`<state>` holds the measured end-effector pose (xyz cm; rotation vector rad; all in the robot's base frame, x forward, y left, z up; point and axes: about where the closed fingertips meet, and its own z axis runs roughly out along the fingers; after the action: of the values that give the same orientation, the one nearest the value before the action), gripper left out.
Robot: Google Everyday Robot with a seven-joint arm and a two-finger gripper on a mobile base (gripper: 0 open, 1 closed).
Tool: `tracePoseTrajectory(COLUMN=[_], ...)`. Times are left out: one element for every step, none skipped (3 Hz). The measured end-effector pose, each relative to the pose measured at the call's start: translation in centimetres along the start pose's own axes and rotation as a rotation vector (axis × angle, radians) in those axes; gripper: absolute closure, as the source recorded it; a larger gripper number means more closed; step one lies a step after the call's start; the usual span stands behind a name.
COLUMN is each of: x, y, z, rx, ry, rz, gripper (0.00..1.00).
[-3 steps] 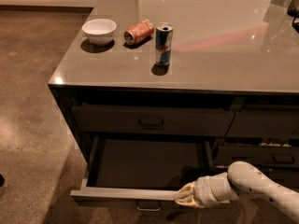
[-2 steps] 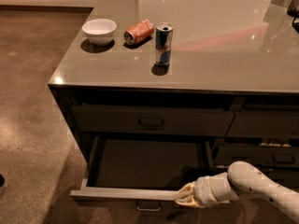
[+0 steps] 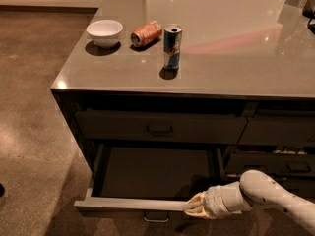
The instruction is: Close middle drawer
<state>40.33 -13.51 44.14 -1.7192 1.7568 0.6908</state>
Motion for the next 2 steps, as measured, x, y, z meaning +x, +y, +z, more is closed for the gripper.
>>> tracePoseTrajectory(x=[0.0, 0.0], y=[0.0, 0.0], z=[0.0, 0.01], rx=[0.0, 0.0], ry=[0.0, 0.0], rz=[0.0, 0.0], gripper=[0.61, 0.38])
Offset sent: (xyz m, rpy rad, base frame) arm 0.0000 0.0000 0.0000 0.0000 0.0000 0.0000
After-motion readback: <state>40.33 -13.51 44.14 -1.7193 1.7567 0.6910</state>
